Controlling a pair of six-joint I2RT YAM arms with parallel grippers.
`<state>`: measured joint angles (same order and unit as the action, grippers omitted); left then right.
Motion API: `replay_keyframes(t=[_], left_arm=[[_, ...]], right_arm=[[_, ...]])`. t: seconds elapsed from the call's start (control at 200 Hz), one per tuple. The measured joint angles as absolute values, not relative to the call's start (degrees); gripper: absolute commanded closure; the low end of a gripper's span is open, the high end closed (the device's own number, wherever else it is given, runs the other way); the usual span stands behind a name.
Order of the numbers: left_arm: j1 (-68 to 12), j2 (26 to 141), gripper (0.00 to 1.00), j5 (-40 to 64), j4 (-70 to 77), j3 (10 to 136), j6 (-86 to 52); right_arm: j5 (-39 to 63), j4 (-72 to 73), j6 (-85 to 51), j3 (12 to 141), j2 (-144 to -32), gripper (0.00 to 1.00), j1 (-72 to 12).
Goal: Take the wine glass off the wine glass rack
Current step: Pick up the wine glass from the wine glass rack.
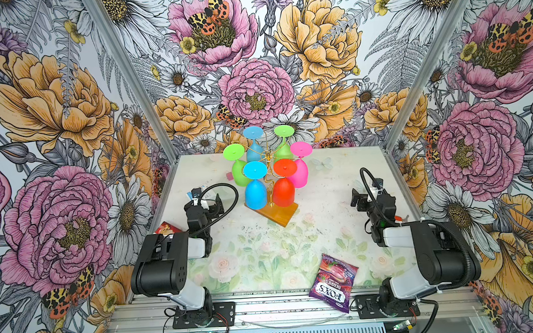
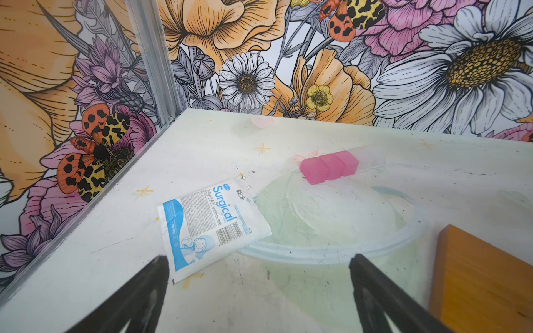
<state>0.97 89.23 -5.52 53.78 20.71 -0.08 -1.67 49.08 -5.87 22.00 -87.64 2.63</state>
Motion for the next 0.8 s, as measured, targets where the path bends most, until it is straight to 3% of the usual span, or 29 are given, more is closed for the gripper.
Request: replay_keyframes(t=[0.515,0.801], left_arm=[[0.89,89.23,0.01,-6.28,53.8,20.71,-0.1],[0.89,84.12,0.01,-8.86,50.59,20.69,-0.73]], right_arm=[[-3.51,48.75,-6.02,22.0,-87.09,0.01,2.63],[-7.44,40.8,-6.81,22.65,-78.83,0.06,2.63]])
